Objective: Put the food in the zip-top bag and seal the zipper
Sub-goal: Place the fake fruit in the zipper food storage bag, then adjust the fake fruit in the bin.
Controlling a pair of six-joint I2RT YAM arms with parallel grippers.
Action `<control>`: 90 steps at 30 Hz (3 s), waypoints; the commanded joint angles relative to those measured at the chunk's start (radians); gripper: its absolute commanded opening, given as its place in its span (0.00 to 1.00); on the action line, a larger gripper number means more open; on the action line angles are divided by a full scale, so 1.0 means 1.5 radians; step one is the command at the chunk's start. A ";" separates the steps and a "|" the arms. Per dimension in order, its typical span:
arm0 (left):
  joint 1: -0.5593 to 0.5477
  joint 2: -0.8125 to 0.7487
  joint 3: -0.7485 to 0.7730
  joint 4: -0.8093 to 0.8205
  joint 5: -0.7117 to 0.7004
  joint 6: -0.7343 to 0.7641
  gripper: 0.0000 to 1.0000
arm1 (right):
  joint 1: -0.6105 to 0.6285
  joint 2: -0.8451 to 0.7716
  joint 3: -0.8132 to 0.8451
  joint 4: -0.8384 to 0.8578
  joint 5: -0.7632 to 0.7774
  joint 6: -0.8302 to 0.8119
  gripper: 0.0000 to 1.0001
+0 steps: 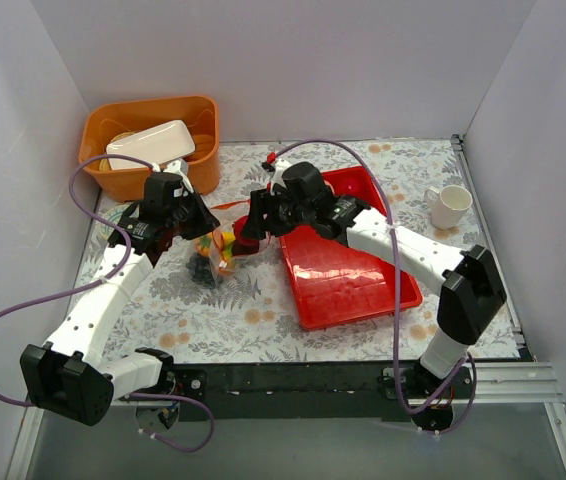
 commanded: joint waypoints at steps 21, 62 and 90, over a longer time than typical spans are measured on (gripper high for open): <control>0.002 -0.030 0.068 -0.012 -0.022 0.001 0.00 | 0.024 0.107 0.201 -0.086 0.017 -0.076 0.98; 0.002 -0.037 0.027 -0.009 -0.030 0.003 0.00 | -0.263 0.379 0.375 -0.217 0.157 -0.225 0.98; 0.002 -0.034 0.019 -0.003 -0.028 0.003 0.00 | -0.253 0.206 0.149 -0.094 0.106 -0.226 0.96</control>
